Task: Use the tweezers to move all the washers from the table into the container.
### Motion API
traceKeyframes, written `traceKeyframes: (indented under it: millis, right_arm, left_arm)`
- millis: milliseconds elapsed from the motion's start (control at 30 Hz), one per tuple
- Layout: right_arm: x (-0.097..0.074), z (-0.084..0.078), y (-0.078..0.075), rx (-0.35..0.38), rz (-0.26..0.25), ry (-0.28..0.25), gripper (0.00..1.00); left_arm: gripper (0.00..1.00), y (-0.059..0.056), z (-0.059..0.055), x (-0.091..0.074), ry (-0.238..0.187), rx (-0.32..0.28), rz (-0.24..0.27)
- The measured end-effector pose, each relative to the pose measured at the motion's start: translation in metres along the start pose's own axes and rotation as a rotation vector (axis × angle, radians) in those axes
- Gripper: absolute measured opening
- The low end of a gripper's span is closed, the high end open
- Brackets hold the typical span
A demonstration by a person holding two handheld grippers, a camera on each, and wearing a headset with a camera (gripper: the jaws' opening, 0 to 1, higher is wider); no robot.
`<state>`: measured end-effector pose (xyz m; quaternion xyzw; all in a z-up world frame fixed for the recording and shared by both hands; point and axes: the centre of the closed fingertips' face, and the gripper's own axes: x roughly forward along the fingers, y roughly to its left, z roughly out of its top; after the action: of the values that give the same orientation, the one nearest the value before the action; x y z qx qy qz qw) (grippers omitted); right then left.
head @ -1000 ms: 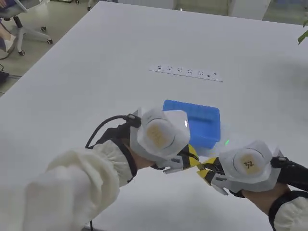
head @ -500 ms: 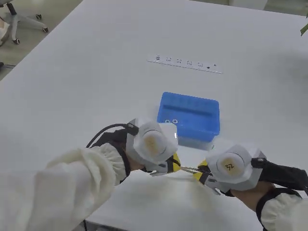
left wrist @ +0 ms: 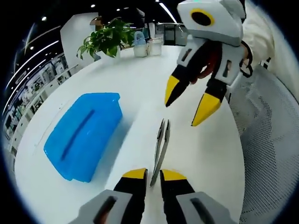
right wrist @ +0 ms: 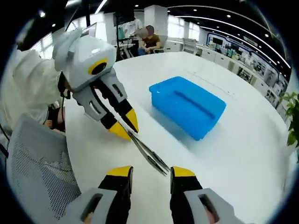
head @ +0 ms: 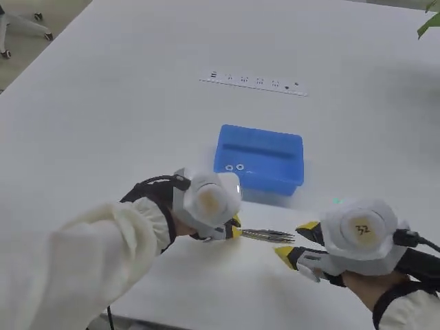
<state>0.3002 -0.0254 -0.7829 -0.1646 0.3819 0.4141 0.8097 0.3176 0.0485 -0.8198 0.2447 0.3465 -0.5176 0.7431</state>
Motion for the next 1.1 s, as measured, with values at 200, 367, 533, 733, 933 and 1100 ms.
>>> traceKeyframes:
  millis: [200, 367, 533, 733, 933, 1100]
  right_arm:
    - [-0.03, 0.004, -0.012, 0.15, -0.039, -0.08, 0.43]
    - [-0.043, 0.003, -0.022, 0.161, -0.074, -0.087, 0.52]
    - [-0.048, -0.003, -0.025, 0.21, -0.083, -0.09, 0.65]
    - [-0.047, -0.009, -0.013, 0.228, -0.037, -0.065, 0.72]
    - [-0.052, -0.014, -0.015, 0.201, -0.041, -0.036, 0.78]
    - [-0.053, -0.015, -0.018, 0.204, -0.043, -0.036, 0.8]
  left_arm:
    - [0.49, 0.008, 0.011, -0.022, -0.062, -0.232, 0.094]
    - [0.78, 0.001, 0.021, -0.047, -0.111, -0.337, 0.139]
    - [0.97, -0.011, 0.021, -0.066, -0.156, -0.409, 0.178]
    - [0.99, -0.024, 0.008, -0.077, -0.147, -0.472, 0.19]
    - [0.99, -0.019, -0.008, -0.089, -0.105, -0.463, 0.254]
    - [0.99, -0.02, -0.014, -0.089, -0.088, -0.495, 0.256]
